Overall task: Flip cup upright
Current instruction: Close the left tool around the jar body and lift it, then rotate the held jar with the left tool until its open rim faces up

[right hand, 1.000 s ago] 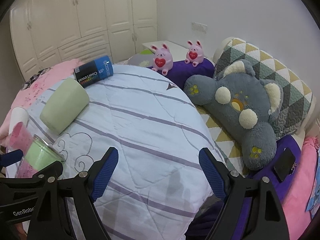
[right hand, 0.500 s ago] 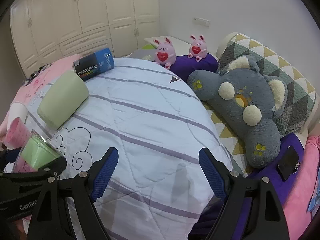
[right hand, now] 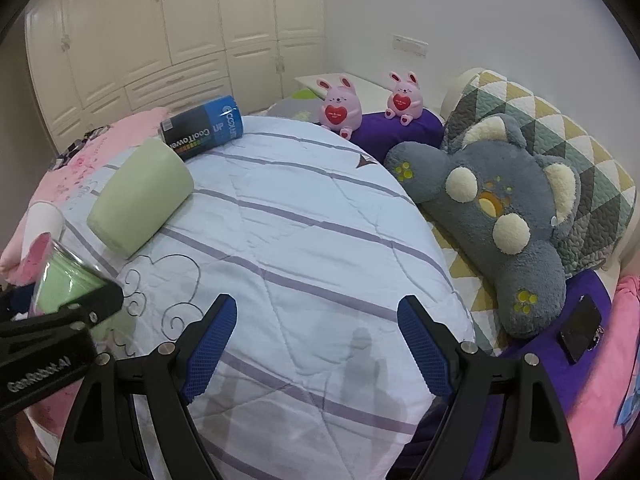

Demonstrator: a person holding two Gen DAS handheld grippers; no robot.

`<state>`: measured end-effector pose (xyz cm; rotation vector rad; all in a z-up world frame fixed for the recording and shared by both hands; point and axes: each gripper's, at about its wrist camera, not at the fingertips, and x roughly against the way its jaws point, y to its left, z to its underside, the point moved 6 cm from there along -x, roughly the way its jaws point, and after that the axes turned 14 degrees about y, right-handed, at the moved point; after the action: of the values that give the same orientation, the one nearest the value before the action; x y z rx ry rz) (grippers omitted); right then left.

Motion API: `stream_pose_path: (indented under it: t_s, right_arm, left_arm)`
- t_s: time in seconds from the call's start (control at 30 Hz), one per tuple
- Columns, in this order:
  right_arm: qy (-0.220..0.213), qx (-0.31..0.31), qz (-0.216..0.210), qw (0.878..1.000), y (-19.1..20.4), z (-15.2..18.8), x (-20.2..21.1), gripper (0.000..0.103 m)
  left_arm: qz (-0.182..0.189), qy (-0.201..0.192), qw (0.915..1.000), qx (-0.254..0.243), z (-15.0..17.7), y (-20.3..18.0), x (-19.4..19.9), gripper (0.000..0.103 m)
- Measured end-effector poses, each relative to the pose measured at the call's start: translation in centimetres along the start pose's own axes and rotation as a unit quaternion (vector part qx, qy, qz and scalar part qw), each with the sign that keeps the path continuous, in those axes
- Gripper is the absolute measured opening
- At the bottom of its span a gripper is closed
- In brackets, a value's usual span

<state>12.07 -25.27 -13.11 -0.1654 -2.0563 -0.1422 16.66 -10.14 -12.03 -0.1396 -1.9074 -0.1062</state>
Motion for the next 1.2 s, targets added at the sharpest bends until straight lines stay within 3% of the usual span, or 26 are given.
stream_pose_path:
  t_s: [0.4, 0.63, 1.2]
  right_arm:
    - [-0.020, 0.008, -0.020, 1.000, 1.7, -0.3, 1.1, 0.084]
    - [-0.028, 0.018, -0.023, 0.999, 2.5, -0.4, 1.3, 0.084]
    - [-0.031, 0.043, -0.031, 0.998, 5.2, 0.0, 1.5, 0.084]
  left_arm:
    - [0.037, -0.084, 0.9954, 0.028, -1.0, 1.1, 3.7, 0.077]
    - [0.069, -0.126, 0.9882, 0.054, -0.9, 1.8, 4.9, 0.076]
    - [0.077, -0.134, 0.9855, 0.069, 0.7, 3.9, 5.0, 0.075]
